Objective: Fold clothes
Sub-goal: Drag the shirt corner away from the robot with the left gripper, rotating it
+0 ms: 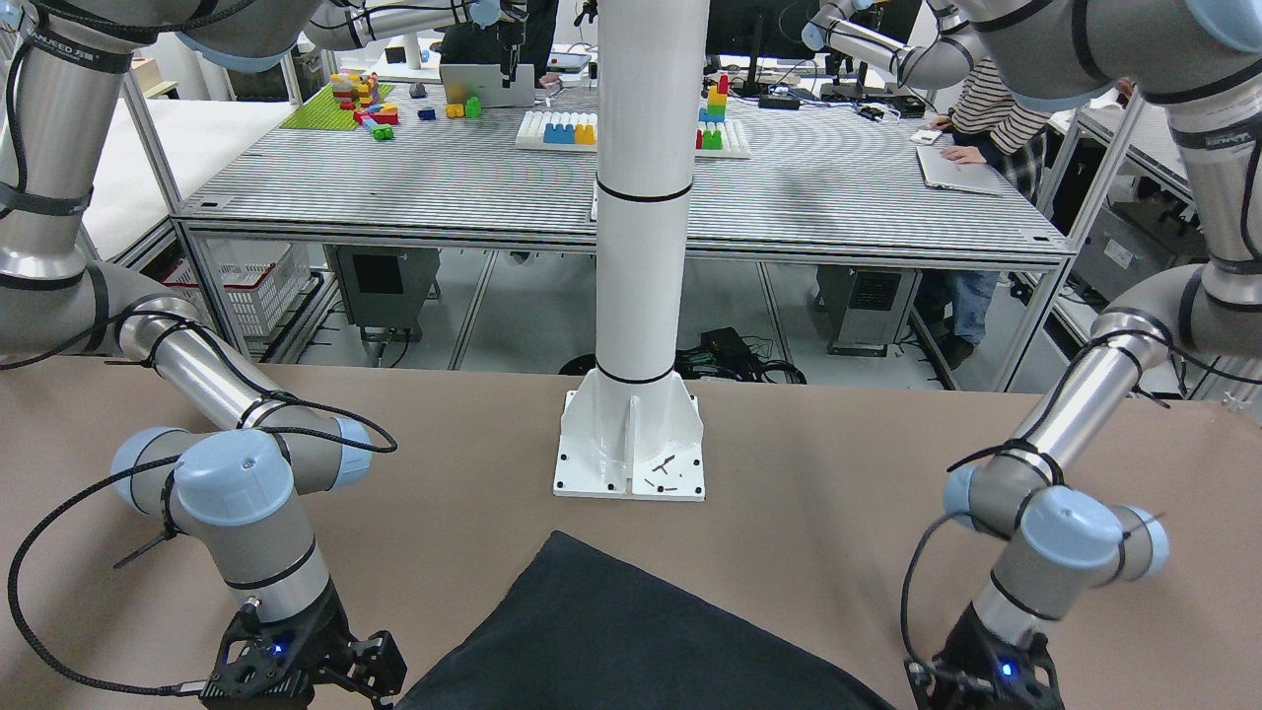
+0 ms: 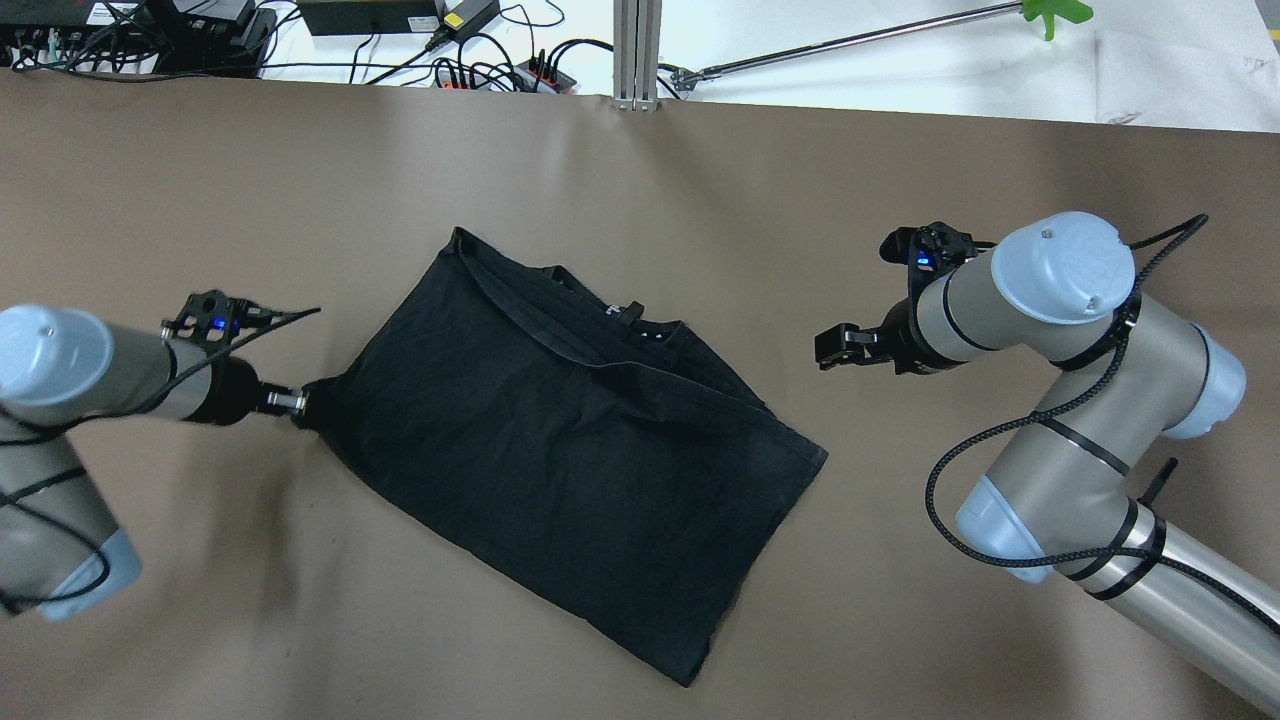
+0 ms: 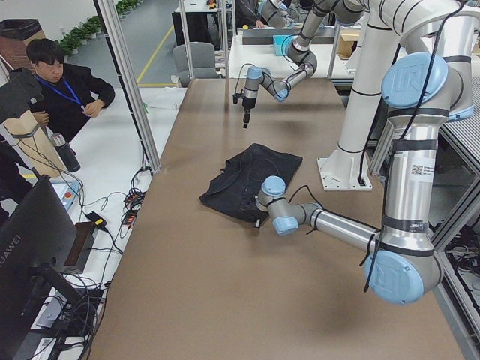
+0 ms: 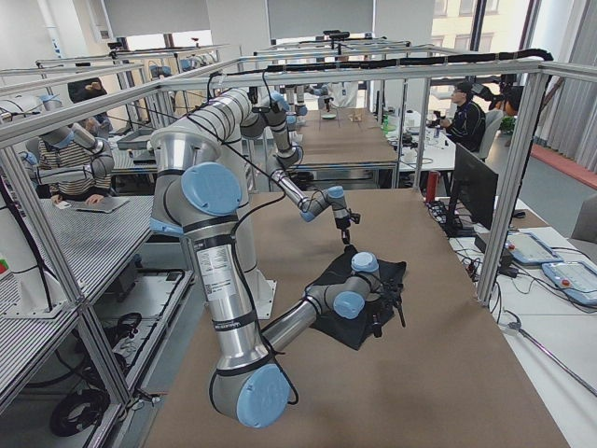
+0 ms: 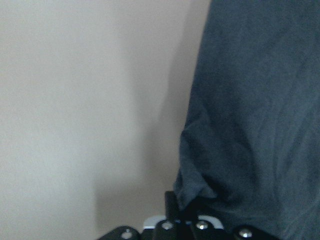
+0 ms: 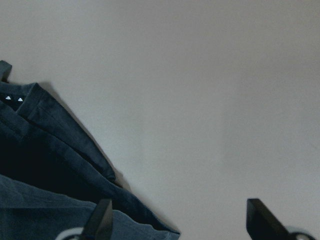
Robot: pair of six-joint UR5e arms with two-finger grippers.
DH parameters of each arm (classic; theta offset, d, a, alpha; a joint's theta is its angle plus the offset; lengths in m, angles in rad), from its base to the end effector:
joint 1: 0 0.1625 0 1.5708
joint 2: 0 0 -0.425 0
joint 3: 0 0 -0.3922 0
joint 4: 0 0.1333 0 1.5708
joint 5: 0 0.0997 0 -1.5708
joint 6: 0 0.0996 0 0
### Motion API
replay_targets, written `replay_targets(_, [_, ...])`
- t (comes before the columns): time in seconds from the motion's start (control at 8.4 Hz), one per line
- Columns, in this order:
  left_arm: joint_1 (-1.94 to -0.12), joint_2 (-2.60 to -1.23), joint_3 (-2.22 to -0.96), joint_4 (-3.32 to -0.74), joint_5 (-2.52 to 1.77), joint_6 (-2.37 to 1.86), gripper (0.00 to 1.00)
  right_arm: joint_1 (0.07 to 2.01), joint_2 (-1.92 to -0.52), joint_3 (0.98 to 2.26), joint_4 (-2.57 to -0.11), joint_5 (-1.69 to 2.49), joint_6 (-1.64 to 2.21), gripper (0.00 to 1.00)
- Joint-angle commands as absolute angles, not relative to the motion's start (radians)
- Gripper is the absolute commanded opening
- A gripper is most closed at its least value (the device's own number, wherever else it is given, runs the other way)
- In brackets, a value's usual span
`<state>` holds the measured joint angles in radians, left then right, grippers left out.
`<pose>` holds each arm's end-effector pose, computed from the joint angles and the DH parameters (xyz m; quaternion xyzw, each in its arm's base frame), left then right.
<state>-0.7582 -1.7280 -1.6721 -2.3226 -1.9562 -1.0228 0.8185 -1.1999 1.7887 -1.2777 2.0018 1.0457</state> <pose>0.3529 -0.4663 0.4466 0.1555 0.4791 0.0021 0.8639 -0.3522 -0.5105 0.3213 0.1081 -0.4467 0.0388 0.8873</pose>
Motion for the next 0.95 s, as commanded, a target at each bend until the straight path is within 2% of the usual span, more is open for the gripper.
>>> replay_targets(0.0, [-0.928,-2.126,-1.237,-2.309,-2.008,-0.936,0.00,0.818,-1.200,1.789,-1.279,2.002,1.049,0.94])
replay_targets(0.24, [-0.940,-2.482,-0.821,-2.310,-1.959,-0.919,0.00,0.816,-1.197,1.789,-1.279,2.002,1.054,0.94])
replay_targets(0.36, [-0.937,-2.613,-0.670,-2.310,-1.919,-0.919,0.00,0.813,-1.197,1.789,-1.279,2.002,1.054,0.94])
replay_targets(0.48, [-0.936,-2.679,-0.599,-2.310,-1.917,-0.919,0.00,0.810,-1.195,1.784,-1.279,2.002,1.052,0.94])
replay_targets(0.83, [-0.930,-2.706,-0.594,-2.309,-1.899,-0.920,0.00,0.810,-1.192,1.773,-1.279,2.002,1.046,0.94])
